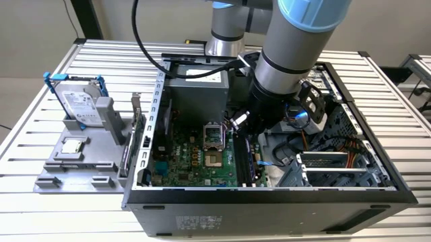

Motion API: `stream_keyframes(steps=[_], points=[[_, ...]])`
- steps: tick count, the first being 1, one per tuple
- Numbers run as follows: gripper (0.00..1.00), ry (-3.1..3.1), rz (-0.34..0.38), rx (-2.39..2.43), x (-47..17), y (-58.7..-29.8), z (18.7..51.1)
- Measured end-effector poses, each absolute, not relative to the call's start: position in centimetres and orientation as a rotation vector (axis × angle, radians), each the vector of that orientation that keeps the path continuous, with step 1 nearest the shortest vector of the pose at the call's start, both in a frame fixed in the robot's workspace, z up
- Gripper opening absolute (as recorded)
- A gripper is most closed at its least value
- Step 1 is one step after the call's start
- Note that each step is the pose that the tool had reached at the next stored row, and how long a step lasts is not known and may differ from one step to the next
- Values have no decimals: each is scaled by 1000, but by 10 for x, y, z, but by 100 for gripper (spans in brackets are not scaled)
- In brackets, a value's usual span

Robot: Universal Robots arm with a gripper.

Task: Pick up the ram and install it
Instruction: 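Press down the ram until it locks into place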

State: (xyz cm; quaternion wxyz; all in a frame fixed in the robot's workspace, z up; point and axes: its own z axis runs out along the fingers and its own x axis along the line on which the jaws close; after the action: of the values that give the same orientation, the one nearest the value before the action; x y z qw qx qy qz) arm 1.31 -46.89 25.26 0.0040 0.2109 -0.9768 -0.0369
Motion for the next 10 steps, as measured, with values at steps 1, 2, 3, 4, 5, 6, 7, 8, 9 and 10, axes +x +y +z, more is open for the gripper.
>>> stream_keyframes(steps=[1, 2, 3, 4, 5, 6, 7, 8, 9, 10], points=[[0, -3059, -115, 666, 13, -469, 253], [0, -3058, -115, 670, 13, -469, 253], [0, -3056, -116, 673, 13, -469, 253], [0, -3054, -116, 676, 13, -469, 253], [0, -3052, -117, 680, 13, -469, 253], [0, -3050, -117, 683, 13, -469, 253], [0, -3048, -117, 687, 13, -469, 253], [0, -3047, -117, 691, 13, -469, 253], [0, -3045, -117, 695, 13, -469, 253], [0, -3043, -117, 699, 13, -469, 253]])
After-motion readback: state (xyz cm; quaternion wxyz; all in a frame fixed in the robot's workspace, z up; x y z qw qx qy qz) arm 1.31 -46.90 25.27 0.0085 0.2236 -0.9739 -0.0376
